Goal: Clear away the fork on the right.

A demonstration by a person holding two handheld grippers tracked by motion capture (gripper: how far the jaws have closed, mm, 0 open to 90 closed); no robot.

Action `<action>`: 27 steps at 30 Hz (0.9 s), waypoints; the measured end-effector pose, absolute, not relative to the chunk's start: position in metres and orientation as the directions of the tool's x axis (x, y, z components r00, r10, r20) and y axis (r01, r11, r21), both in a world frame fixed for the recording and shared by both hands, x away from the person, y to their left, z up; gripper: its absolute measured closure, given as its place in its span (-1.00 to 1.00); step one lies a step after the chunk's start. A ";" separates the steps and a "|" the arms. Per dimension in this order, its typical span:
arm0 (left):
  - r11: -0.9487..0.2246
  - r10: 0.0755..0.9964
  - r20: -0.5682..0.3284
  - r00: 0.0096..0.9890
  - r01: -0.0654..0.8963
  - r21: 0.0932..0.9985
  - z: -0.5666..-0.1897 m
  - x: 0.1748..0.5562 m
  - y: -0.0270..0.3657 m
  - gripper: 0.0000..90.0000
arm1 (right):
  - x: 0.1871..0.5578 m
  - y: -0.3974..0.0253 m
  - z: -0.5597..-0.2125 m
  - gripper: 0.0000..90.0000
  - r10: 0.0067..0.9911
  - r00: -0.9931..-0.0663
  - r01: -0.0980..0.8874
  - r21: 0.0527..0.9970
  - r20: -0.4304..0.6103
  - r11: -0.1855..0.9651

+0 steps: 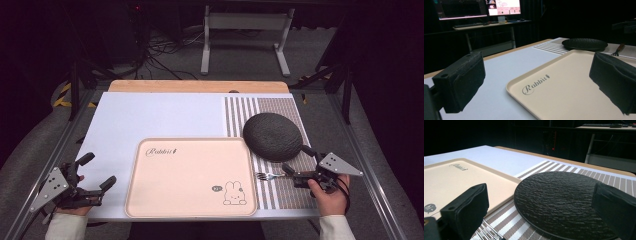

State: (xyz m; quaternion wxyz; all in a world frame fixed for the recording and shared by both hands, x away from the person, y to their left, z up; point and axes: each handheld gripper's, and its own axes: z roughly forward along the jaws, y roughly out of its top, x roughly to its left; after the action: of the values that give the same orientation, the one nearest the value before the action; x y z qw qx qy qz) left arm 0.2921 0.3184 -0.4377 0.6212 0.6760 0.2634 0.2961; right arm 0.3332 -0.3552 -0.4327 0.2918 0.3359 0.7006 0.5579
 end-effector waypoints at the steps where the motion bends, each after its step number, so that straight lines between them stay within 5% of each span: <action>1: -0.089 0.724 0.073 0.686 -0.012 0.996 -0.438 0.292 0.318 -0.98 | 0.334 -0.355 -0.431 -0.96 0.794 -0.607 0.142 0.977 -0.041 0.158; 27: -0.091 0.726 0.074 0.683 -0.011 0.996 -0.438 0.292 0.319 -0.98 | 0.369 -0.339 -0.382 -0.90 0.699 -0.698 0.210 0.889 -0.155 0.407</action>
State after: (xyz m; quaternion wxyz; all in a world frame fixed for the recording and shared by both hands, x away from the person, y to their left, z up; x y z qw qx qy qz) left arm 0.2918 0.3192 -0.4377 0.6201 0.6762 0.2645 0.2972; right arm 0.3686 -0.3387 -0.3816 0.2636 0.2853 0.7962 0.4638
